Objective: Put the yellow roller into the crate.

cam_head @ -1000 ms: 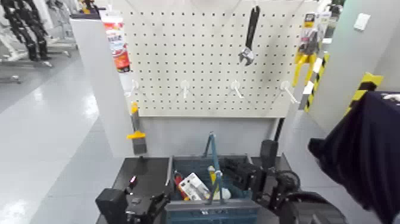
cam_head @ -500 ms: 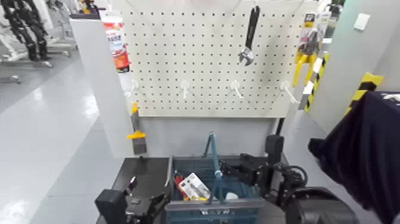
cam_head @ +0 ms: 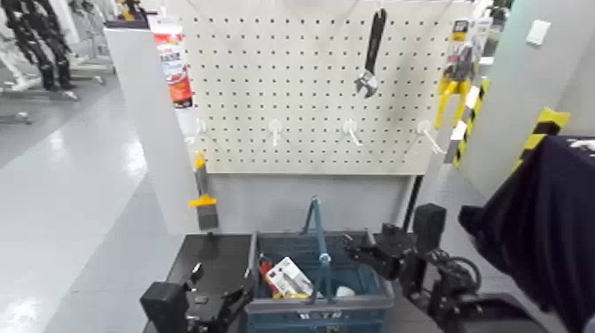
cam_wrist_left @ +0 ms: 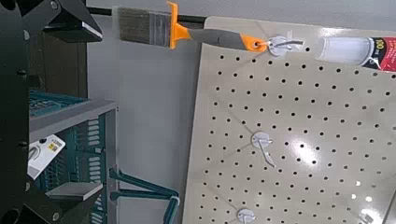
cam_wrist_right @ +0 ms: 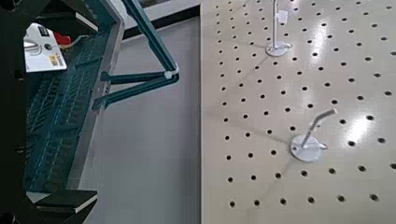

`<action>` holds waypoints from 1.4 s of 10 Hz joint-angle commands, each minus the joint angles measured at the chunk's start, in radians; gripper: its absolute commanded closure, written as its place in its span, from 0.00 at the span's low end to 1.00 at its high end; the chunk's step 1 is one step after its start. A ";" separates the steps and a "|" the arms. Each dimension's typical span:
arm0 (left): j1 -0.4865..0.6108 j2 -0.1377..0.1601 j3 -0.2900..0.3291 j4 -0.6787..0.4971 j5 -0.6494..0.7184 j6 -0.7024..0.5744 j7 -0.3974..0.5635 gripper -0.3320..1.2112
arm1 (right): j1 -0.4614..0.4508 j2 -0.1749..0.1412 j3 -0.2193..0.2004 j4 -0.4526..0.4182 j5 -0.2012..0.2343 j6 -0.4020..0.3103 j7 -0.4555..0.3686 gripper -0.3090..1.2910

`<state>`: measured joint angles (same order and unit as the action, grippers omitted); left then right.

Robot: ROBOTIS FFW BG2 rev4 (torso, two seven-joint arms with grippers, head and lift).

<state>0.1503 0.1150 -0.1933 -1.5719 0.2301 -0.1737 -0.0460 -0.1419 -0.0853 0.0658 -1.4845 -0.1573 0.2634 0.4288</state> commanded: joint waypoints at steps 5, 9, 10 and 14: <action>0.002 0.000 0.000 0.000 0.000 0.006 0.000 0.33 | 0.275 0.015 -0.053 -0.198 -0.036 -0.211 -0.165 0.25; 0.005 0.002 0.002 -0.002 0.000 0.006 0.000 0.33 | 0.403 0.032 -0.076 -0.230 -0.002 -0.335 -0.205 0.25; 0.005 0.002 0.002 -0.002 0.000 0.006 0.000 0.33 | 0.427 0.033 -0.078 -0.246 -0.002 -0.335 -0.220 0.25; 0.008 0.002 0.003 -0.005 0.000 0.006 0.000 0.33 | 0.495 0.047 -0.081 -0.283 0.041 -0.335 -0.231 0.25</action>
<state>0.1579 0.1166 -0.1902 -1.5765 0.2301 -0.1672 -0.0460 0.3447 -0.0430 -0.0148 -1.7619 -0.1319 -0.0721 0.1987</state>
